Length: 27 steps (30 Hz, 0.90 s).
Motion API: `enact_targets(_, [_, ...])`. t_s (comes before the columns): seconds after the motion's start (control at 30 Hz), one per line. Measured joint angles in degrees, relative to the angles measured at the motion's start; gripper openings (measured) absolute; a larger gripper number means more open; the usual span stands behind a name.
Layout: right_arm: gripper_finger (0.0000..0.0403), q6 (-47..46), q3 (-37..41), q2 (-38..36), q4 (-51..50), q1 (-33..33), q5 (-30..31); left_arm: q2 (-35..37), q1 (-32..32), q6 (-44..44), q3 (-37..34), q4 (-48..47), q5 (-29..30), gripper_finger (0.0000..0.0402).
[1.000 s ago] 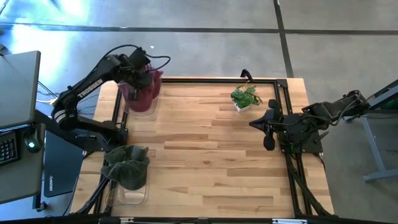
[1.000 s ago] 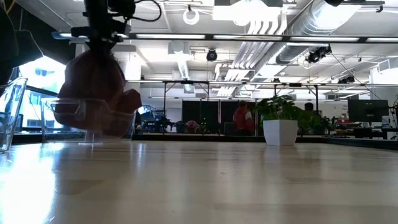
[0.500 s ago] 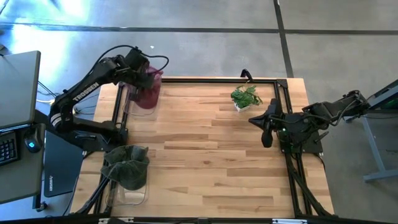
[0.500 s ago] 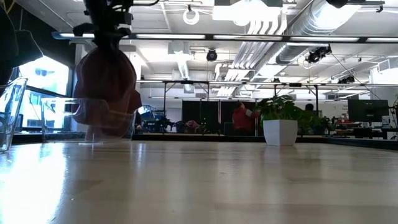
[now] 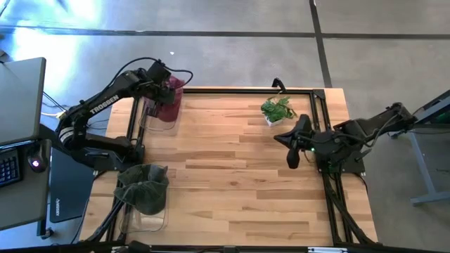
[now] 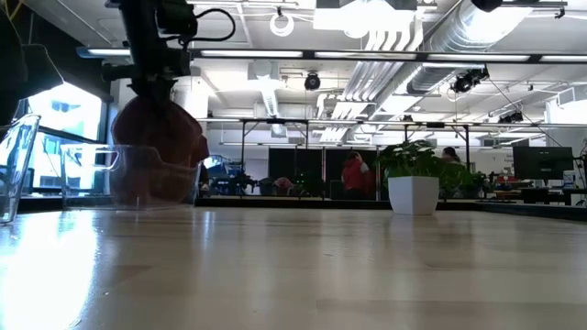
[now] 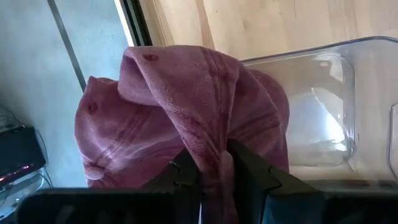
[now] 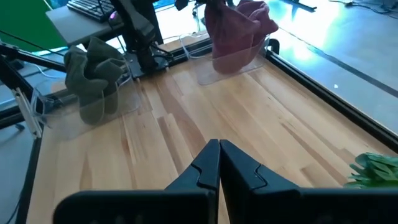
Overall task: Pick & Place hat
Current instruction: Put the red cap into the top transparent bin
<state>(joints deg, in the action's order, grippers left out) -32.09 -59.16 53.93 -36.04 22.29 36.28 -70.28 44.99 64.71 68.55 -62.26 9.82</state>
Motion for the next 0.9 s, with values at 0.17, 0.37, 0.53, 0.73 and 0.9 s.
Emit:
enact_targets(0.17, [0.0003,-0.05,0.0,2.32,0.6,-0.21,-2.02,0.02,0.0,-0.79,-0.21,1.61,1.31,0.0066])
enact_targets(0.37, [0.0003,-2.34,0.0,3.94,0.91,-0.19,-4.88,-0.1,0.77,-8.95,-0.21,3.69,2.56,0.0067])
enact_targets(0.53, [0.0006,-2.45,0.0,4.24,3.41,-0.16,-6.73,-0.2,5.43,-21.96,-0.21,4.44,2.4,0.0067])
enact_targets(0.73, [0.0002,0.13,0.0,4.22,5.48,-0.16,-6.87,-0.22,9.94,-36.28,-0.21,9.08,1.53,0.0067])
enact_targets(0.9, [0.0008,1.89,0.0,4.22,6.05,-0.16,-7.03,-0.22,11.94,-41.43,-0.02,8.35,-4.23,0.0068])
